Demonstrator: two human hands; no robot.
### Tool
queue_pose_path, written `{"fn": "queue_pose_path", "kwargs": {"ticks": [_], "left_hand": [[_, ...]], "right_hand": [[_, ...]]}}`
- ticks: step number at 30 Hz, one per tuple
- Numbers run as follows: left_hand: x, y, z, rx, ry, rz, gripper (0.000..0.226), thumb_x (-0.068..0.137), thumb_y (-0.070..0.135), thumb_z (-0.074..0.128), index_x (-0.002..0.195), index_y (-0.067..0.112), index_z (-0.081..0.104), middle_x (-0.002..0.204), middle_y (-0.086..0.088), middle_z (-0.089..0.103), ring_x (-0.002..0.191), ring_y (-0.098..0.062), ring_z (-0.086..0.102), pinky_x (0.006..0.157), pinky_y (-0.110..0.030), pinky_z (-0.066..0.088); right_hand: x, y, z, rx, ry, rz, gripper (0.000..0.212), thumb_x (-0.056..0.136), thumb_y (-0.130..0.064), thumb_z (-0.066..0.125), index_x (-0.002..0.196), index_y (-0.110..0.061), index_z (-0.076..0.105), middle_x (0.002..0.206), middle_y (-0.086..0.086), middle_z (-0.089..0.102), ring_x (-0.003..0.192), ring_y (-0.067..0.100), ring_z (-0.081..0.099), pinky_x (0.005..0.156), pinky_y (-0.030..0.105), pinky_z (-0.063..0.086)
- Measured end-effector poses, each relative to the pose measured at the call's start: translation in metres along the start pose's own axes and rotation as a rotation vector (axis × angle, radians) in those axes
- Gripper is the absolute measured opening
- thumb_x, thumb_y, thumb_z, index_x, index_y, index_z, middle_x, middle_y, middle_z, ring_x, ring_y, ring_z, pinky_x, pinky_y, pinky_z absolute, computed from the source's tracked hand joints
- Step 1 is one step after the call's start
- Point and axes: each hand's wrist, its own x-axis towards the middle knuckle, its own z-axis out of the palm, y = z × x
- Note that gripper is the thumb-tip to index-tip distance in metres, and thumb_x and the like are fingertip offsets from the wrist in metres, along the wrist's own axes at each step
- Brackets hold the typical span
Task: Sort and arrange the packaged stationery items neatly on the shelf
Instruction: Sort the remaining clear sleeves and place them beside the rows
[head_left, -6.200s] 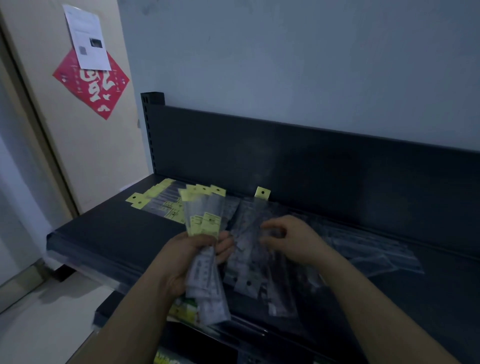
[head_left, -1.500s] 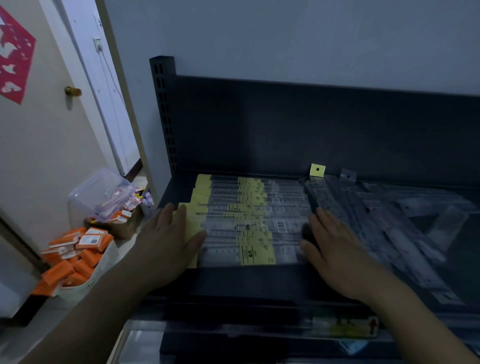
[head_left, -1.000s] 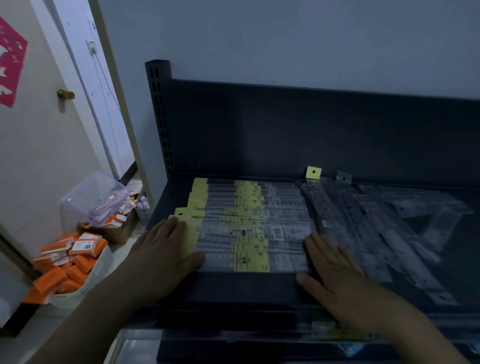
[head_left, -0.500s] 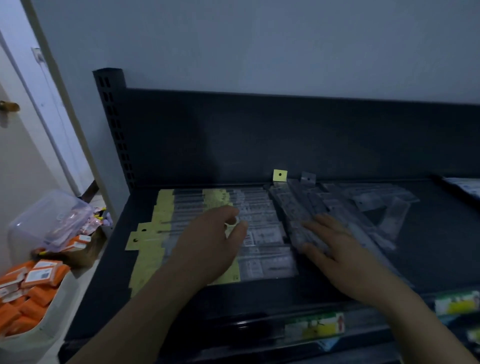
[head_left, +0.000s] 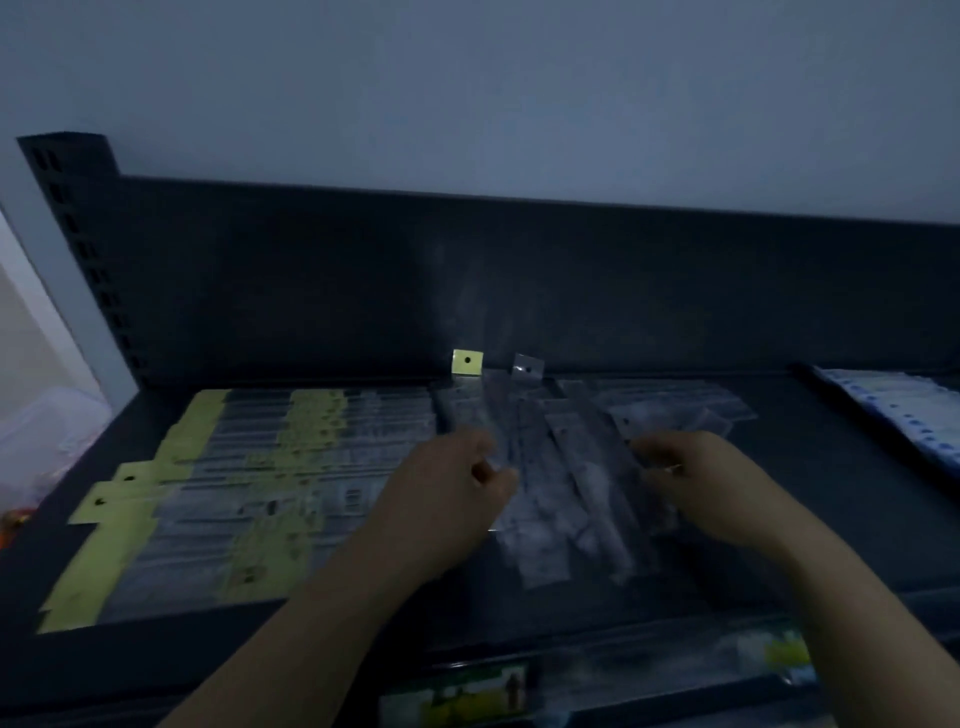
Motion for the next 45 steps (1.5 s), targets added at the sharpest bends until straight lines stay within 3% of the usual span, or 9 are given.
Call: {"fn": "queue_pose_path", "kwargs": {"ticks": [2,5,17,21,24,30,35,41,45], "left_hand": [[0.005,0.015,0.014,-0.026,0.016,-0.050,0.032,0.091,0.040,0.058,0.117,0.022,0.055,0.095,0.012,0.059,0.086,-0.007,0.057,0.074,-0.024,0.044],[0.013,0.040,0.037,0.010,0.036,-0.086,0.042,0.088,0.045,0.060,0.124,0.024,0.053,0.100,0.013,0.057,0.085,-0.005,0.055,0.073,-0.021,0.042],[0.018,0.086,0.112,0.345,0.079,-0.237,0.073,0.079,0.063,0.059,0.137,0.023,0.039,0.137,-0.004,0.039,0.123,-0.021,0.041,0.094,-0.029,0.039],[0.016,0.086,0.103,0.327,0.089,-0.259,0.058,0.084,0.044,0.064,0.132,0.019,0.045,0.129,-0.004,0.046,0.115,-0.019,0.047,0.080,-0.020,0.031],[0.021,0.085,0.098,0.293,0.064,-0.301,0.052,0.079,0.032,0.069,0.122,0.013,0.049,0.118,-0.006,0.053,0.102,-0.018,0.053,0.074,-0.021,0.036],[0.030,0.080,0.089,0.183,0.047,-0.351,0.016,0.081,0.019,0.063,0.089,0.009,0.053,0.076,-0.001,0.051,0.066,-0.012,0.049,0.049,-0.023,0.033],[0.027,0.068,0.069,0.037,0.019,-0.318,0.022,0.085,0.019,0.061,0.069,0.013,0.048,0.063,0.000,0.047,0.053,-0.008,0.043,0.045,-0.018,0.030],[0.016,0.052,0.020,-0.292,0.000,-0.232,0.016,0.089,0.025,0.065,0.075,0.025,0.059,0.072,0.007,0.062,0.066,-0.005,0.062,0.058,-0.019,0.050],[0.019,0.043,-0.012,-0.108,-0.134,-0.128,0.018,0.087,0.026,0.068,0.073,0.020,0.059,0.063,0.008,0.055,0.047,0.007,0.052,0.047,-0.012,0.037]], "right_hand": [[0.006,0.016,-0.009,-0.006,-0.027,-0.038,0.024,0.089,-0.010,0.058,0.093,-0.032,0.068,0.086,-0.022,0.066,0.075,-0.013,0.059,0.062,0.006,0.044],[0.015,0.044,-0.027,-0.050,-0.033,-0.058,0.020,0.091,-0.008,0.055,0.095,-0.023,0.069,0.085,-0.017,0.062,0.079,0.001,0.060,0.063,0.011,0.043],[0.040,0.104,-0.045,-0.236,-0.349,-0.227,0.045,0.092,-0.036,0.058,0.135,-0.035,0.045,0.121,-0.010,0.034,0.122,0.011,0.030,0.106,0.025,0.030],[0.042,0.098,-0.046,-0.283,-0.351,-0.227,0.031,0.088,-0.044,0.060,0.114,-0.030,0.052,0.119,-0.009,0.037,0.116,0.009,0.032,0.097,0.025,0.037],[0.039,0.095,-0.048,-0.240,-0.382,-0.160,0.027,0.086,-0.046,0.062,0.098,-0.024,0.052,0.108,-0.007,0.045,0.098,0.008,0.042,0.069,0.017,0.038],[0.033,0.094,-0.055,-0.012,-0.229,-0.130,0.011,0.086,-0.021,0.065,0.082,-0.022,0.055,0.079,-0.004,0.060,0.070,0.013,0.056,0.062,0.028,0.046],[0.030,0.073,-0.064,0.320,0.002,-0.086,0.004,0.090,-0.014,0.061,0.088,-0.012,0.065,0.078,0.002,0.067,0.063,0.008,0.056,0.057,0.022,0.043],[0.031,0.023,-0.044,0.944,-0.041,0.012,0.009,0.089,-0.009,0.061,0.090,-0.013,0.069,0.077,0.003,0.067,0.072,0.015,0.059,0.068,0.025,0.051],[0.032,-0.011,-0.049,0.981,0.020,-0.081,0.013,0.089,-0.011,0.061,0.099,-0.011,0.069,0.084,0.012,0.063,0.075,0.021,0.059,0.072,0.032,0.052]]}}
